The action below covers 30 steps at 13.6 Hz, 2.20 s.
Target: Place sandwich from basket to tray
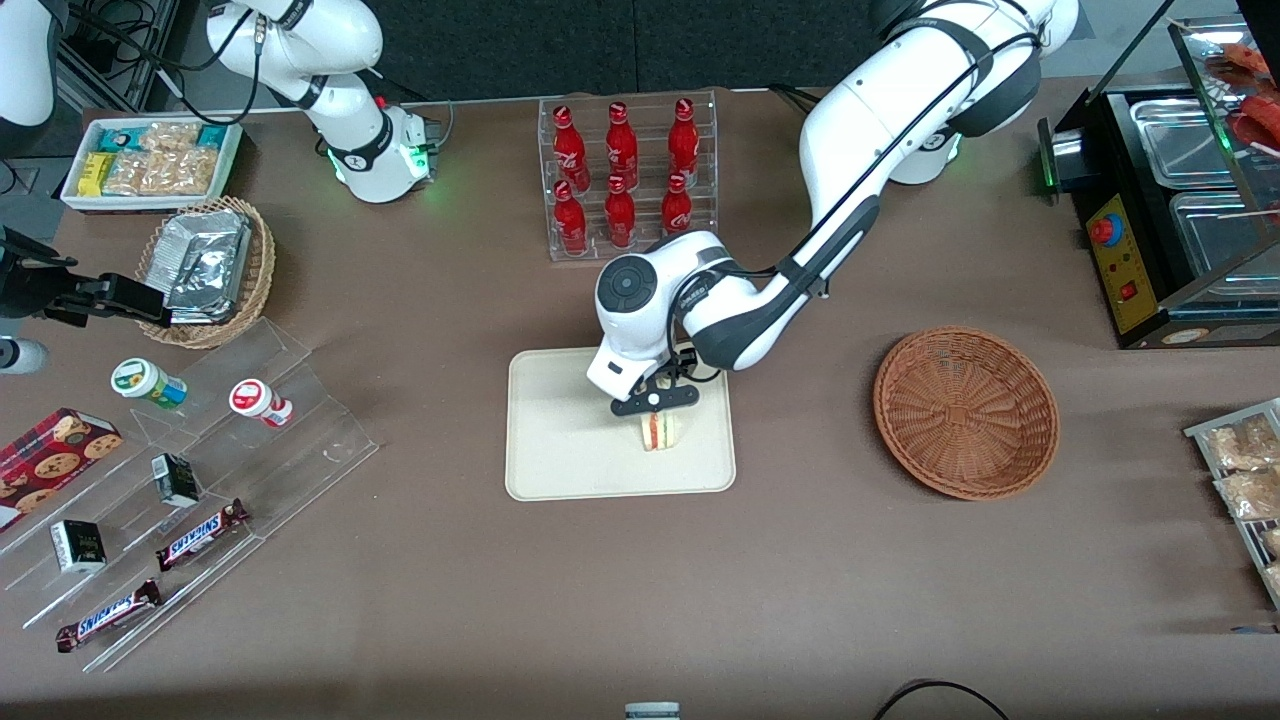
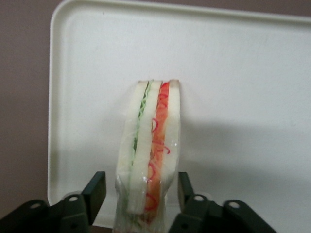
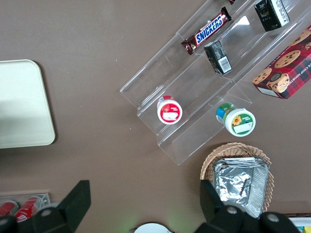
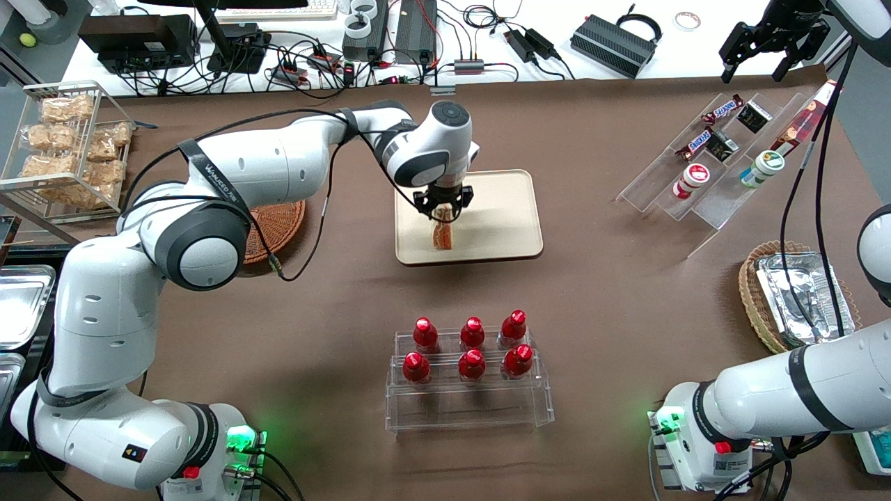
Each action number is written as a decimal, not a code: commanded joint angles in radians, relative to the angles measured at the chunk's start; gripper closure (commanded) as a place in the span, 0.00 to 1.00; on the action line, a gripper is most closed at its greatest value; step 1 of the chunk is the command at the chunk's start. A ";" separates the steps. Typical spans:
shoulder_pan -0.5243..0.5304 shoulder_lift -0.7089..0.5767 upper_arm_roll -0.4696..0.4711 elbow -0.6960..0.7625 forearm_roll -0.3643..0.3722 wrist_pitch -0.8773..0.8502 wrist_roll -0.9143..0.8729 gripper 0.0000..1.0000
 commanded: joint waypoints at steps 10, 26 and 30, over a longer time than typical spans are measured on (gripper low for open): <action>0.227 -0.469 0.000 0.093 -0.222 -0.542 0.038 0.00; 0.431 -0.961 0.543 -0.214 -0.475 -0.670 1.117 0.00; 0.428 -0.965 0.535 -0.240 -0.470 -0.628 1.121 0.00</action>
